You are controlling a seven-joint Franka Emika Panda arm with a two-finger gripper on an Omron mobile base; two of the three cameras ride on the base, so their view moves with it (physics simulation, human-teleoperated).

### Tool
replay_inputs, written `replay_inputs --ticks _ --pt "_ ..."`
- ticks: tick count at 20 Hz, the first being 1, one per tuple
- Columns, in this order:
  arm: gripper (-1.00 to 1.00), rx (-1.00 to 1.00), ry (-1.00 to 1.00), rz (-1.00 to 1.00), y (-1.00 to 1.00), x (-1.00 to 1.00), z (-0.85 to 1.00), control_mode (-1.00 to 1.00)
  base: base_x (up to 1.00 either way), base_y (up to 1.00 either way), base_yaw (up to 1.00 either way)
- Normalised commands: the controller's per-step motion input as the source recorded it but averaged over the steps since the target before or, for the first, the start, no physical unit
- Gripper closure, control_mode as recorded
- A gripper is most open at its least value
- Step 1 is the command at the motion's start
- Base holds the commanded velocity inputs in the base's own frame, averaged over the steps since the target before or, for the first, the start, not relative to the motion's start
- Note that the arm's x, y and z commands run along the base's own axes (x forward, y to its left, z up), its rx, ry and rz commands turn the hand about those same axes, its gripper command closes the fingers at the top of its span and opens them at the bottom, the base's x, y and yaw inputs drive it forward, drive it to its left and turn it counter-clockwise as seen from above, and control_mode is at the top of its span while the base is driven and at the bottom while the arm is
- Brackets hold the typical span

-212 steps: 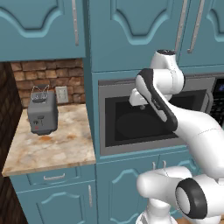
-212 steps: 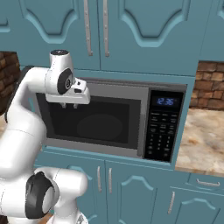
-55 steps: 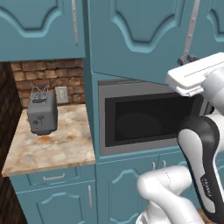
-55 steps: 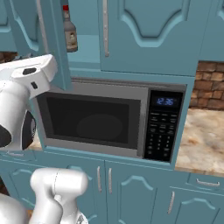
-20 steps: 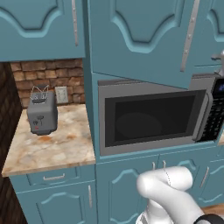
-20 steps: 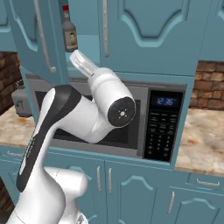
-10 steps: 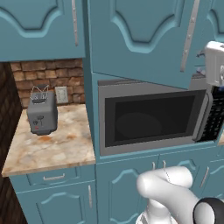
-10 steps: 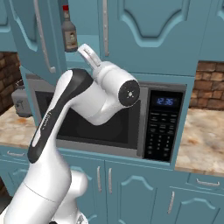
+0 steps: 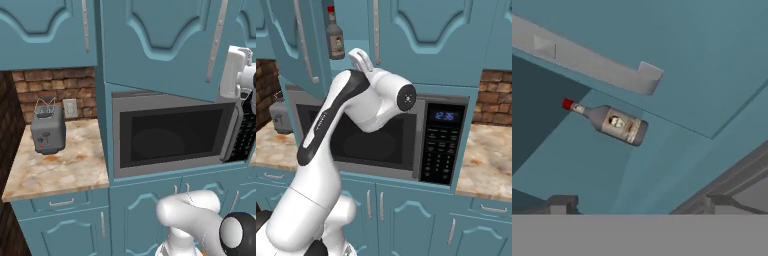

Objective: Get the candle and the liquor from the cabinet and move them to the dining counter.

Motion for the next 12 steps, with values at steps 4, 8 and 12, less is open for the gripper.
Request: replay_inputs --ticks 4,8,12 --pt "-1.0 0.09 0.07 0.04 0.27 0.07 -0.12 -1.0 0.0 0.0 0.0" --pt "-1.0 0.04 0.1 0.03 0.26 -0.1 -0.03 -1.0 0.0 0.0 0.0" --pt "-1.0 0.0 0.09 0.05 0.33 -0.39 0.0 -1.0 0.0 0.0 0.0"
